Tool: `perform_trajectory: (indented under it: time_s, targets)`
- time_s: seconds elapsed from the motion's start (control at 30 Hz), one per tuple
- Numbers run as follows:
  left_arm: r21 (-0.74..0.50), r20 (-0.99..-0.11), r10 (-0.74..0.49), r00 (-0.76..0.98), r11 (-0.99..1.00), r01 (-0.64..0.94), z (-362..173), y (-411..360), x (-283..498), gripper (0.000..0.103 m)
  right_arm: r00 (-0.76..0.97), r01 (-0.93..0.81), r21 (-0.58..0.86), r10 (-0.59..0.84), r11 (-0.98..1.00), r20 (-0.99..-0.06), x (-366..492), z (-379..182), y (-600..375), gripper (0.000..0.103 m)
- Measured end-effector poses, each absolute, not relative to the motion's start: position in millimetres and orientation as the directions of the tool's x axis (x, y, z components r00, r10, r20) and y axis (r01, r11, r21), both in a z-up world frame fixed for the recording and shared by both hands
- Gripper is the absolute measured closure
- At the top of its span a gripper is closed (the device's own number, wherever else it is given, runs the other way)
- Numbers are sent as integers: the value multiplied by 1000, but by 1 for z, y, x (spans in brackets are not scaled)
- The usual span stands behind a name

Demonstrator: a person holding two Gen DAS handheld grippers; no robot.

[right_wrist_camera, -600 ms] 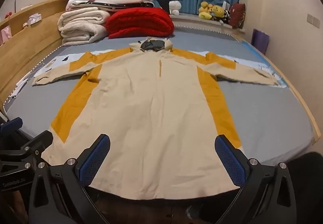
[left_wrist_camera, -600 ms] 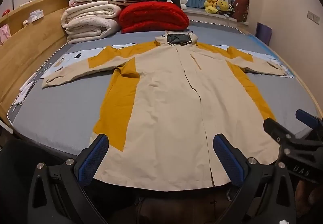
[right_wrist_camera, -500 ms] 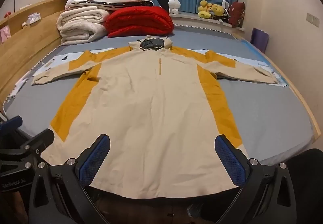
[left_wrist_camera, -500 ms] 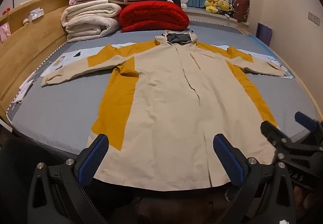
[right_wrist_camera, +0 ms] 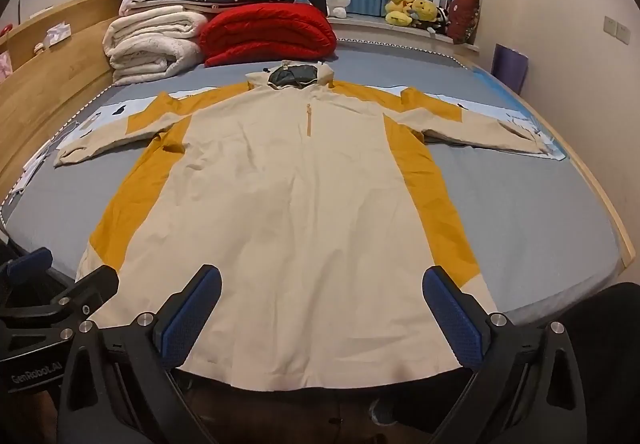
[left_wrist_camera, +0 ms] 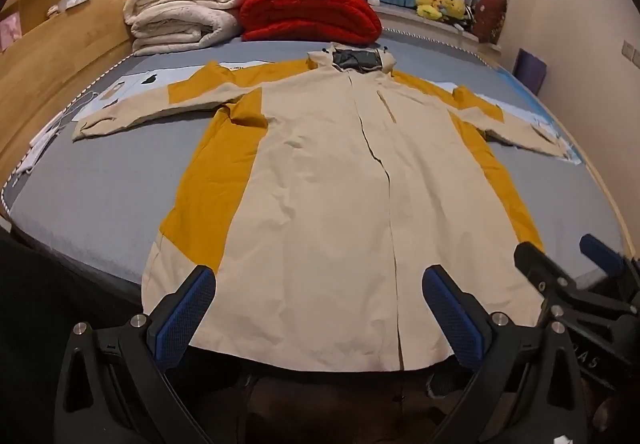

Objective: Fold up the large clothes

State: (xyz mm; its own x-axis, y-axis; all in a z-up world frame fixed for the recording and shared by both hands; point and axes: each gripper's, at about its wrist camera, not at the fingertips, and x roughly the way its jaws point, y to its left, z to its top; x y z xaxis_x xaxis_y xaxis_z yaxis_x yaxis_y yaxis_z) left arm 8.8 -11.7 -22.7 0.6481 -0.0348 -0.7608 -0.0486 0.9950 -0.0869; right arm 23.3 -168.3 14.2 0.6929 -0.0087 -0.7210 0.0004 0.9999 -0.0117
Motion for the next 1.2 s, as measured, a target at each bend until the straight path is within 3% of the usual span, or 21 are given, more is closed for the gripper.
perform_trajectory:
  time_s: [0.33,0.9,1.2]
  targets:
    - [-24,-766,22,643,998,-63,-25,-10,11,0,686,-25,-18,4,1000,-728,23,11,-164,7]
    - [-76,-794,-26,608,995,-57,-23,-2,16,0,702,-34,-38,-3,999,-713,26,11,-153,8]
    - [-31,-787,22,616,997,-75,-28,2,13,0,697,-34,-45,-9,998,-717,30,11,-150,8]
